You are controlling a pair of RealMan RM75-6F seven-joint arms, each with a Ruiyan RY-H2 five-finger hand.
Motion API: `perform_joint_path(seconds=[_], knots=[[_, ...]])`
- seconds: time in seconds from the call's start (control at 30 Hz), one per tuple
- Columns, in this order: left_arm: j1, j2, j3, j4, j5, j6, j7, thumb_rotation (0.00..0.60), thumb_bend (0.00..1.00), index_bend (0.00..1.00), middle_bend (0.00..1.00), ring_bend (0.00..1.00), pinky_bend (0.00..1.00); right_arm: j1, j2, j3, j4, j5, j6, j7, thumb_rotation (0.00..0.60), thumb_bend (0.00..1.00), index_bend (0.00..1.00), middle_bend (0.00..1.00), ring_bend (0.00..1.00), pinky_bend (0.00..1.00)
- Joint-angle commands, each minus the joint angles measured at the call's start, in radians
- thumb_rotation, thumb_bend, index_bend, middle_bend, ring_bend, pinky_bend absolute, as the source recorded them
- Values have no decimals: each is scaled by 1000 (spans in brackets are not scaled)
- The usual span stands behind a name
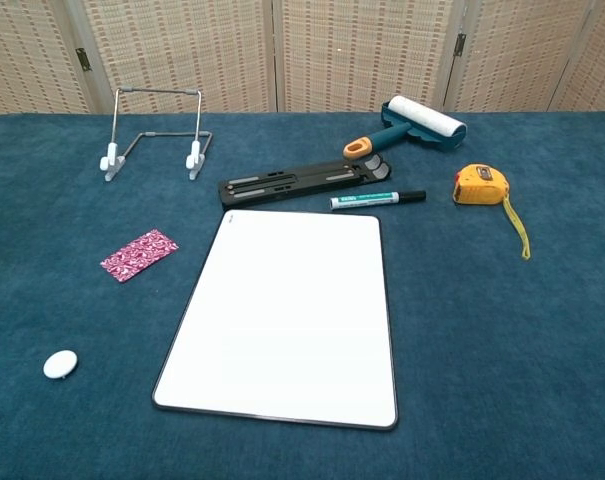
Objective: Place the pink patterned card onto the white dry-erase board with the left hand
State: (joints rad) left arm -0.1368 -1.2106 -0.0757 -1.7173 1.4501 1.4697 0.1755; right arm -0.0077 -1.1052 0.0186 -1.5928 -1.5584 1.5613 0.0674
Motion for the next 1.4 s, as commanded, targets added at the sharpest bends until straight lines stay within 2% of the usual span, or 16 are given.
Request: perform_joint_path(seconds=[0.03,0.23,0.37,0.5,0.63,0.8,1.03,1.4], knots=[[-13,1,0,-12,13,-14,0,600,491,304,117,114,0,1,0,2,1,-1,0,1,600,363,73,80,53,0],[-66,13,-6,-42,49,-72,18,600,414,306,117,114,0,5,5,4,0,-10,0,1,600,364,73,80,55,0],[-121,29,-17,-77,38,-155,41,600,353,301,117,112,0,4,9,4,-2,-14,4,3,600,364,73,80,55,0],[-182,24,-39,-82,-1,-243,61,600,317,286,117,110,0,2,11,3,-2,-16,7,6,600,364,73,80,54,0],[-247,-19,-69,-65,-61,-319,98,600,295,274,117,108,0,-1,11,2,-2,-17,9,7,600,363,73,80,54,0],[-294,-72,-91,-36,-118,-363,137,600,287,244,117,106,0,-2,12,2,-2,-18,10,8,600,364,73,80,54,0],[-396,-232,-116,114,-228,-440,237,600,278,190,110,106,0,-10,18,2,-3,-11,18,10,600,364,73,80,53,0],[-441,-325,-99,254,-288,-466,252,600,275,115,58,71,0,-10,19,5,-7,-2,9,3,600,364,73,80,53,0]])
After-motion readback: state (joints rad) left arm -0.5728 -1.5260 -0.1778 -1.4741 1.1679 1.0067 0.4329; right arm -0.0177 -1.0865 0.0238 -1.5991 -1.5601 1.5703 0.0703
